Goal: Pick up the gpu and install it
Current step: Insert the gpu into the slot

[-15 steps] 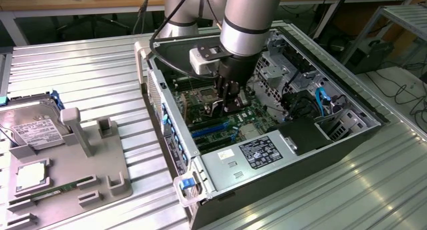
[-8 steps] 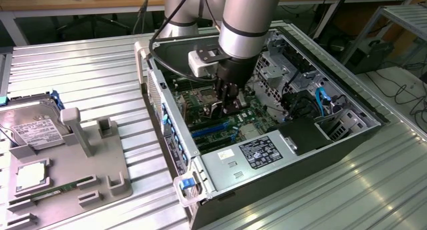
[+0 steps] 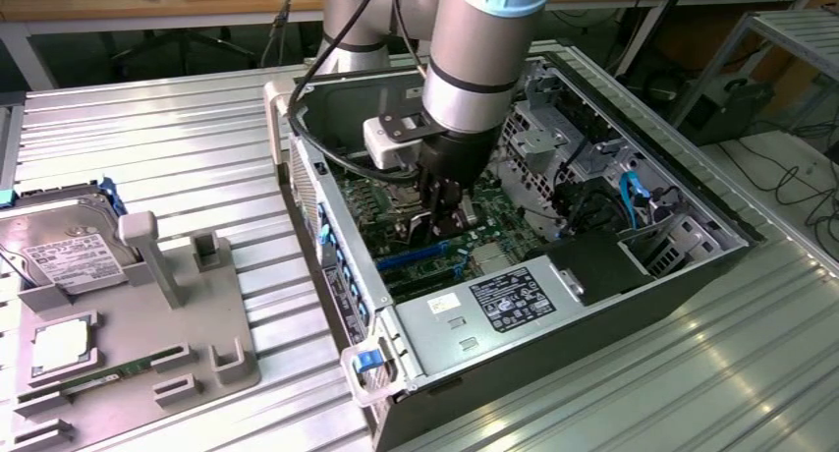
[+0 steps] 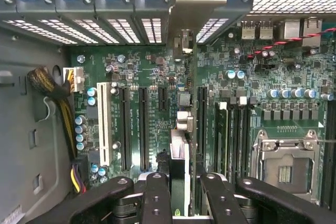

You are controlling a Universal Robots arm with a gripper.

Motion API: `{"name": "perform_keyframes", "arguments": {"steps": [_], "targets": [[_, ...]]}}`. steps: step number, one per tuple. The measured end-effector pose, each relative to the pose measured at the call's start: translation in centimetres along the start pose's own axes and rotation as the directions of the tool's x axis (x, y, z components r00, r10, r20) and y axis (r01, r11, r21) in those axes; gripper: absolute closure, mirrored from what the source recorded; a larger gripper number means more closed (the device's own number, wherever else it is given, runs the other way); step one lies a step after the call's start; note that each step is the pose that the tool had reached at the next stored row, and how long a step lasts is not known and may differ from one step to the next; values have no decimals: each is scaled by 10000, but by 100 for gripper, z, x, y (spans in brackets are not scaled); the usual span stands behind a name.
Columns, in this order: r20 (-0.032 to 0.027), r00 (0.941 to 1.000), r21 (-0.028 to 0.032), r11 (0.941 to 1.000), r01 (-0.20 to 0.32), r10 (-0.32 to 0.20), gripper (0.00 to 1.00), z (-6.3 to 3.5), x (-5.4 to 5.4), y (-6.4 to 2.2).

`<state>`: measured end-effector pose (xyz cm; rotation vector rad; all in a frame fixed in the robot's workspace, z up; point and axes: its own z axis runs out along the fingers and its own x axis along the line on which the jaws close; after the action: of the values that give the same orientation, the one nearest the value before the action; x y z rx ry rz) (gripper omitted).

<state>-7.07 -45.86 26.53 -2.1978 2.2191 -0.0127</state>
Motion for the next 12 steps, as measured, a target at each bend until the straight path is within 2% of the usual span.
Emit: {"name": "perform_keyframes", "arguments": {"steps": [6, 12], "targets": [[3, 10000, 0, 10000, 1, -1, 73, 62, 1, 33], [32, 10000, -1, 10000, 0, 0, 73, 97, 1, 52]]}}
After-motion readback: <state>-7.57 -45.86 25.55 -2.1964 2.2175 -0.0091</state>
